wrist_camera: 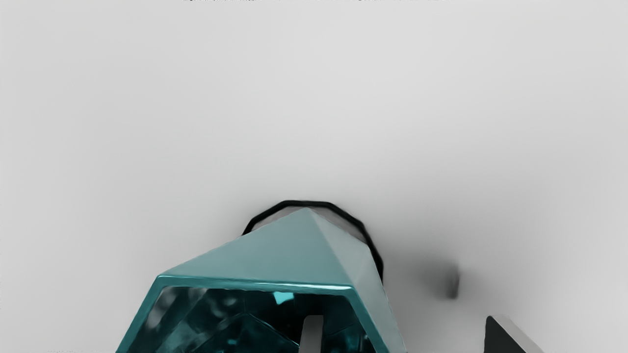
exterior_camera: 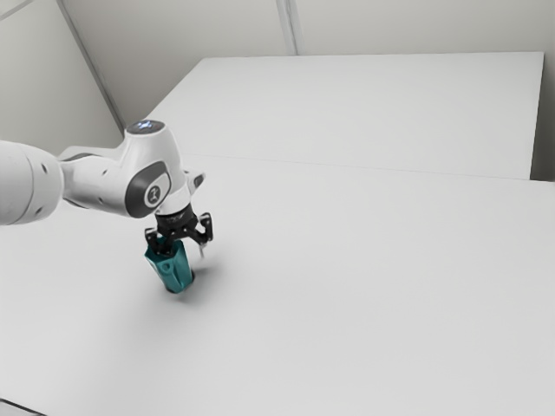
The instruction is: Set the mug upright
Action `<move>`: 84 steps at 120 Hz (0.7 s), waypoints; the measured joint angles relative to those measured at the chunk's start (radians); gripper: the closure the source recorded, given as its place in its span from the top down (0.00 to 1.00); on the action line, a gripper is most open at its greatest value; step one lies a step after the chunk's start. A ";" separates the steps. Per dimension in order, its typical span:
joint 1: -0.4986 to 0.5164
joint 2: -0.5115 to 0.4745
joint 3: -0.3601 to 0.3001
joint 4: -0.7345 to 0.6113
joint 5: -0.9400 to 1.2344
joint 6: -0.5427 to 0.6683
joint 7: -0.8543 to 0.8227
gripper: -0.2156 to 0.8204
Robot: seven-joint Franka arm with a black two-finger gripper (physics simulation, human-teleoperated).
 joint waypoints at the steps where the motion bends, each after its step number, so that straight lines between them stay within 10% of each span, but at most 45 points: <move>1: 0.000 -0.002 0.000 0.000 0.000 -0.001 -0.001 0.55; 84: -0.083 -0.167 -0.007 0.280 -0.003 -0.275 0.011 0.78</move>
